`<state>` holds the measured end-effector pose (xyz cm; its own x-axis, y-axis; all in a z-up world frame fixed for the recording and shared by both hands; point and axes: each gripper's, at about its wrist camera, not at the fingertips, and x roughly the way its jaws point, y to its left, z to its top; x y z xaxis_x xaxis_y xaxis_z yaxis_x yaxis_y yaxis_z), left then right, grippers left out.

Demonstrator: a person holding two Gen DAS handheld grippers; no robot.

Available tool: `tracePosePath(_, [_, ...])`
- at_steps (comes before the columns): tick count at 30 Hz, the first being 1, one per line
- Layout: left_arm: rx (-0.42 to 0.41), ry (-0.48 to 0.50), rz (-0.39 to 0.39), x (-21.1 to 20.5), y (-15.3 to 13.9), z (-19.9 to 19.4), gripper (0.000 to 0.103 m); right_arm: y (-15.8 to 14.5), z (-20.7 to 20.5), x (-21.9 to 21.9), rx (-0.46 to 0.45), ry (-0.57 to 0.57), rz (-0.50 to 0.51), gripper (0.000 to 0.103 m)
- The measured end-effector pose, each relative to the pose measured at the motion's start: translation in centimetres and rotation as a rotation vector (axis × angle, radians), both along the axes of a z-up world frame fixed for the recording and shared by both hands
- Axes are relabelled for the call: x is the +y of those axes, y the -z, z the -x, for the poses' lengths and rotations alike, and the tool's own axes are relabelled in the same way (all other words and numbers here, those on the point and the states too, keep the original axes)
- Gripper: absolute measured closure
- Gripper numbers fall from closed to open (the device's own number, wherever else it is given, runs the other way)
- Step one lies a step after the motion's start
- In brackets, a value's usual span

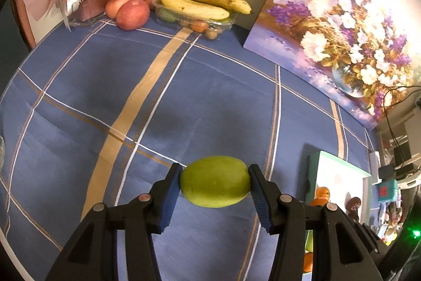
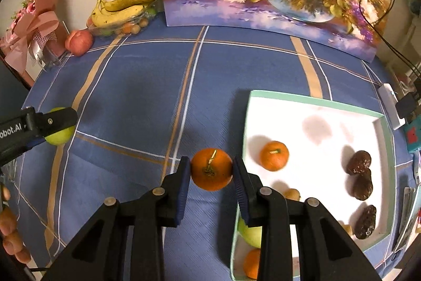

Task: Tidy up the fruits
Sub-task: 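Carry the pear and orange into the tray with both tools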

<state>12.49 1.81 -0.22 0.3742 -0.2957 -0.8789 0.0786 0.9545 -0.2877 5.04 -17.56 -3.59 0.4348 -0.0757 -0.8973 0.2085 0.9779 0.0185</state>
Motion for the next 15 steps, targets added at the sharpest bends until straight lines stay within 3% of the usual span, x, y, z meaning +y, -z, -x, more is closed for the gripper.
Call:
tracePosePath(7, [-0.007, 0.055, -0.004, -2.6, -0.6, 1.2, 0.049, -0.9, 1.1, -2.3, -0.015, 0.038, -0.046, 0.069])
tracePosePath(15, [0.002, 0.224, 0.006, -9.5, -0.4, 3.9, 0.049, -1.9, 3.5, -8.8, -0.027, 0.185, -0.095, 0.069])
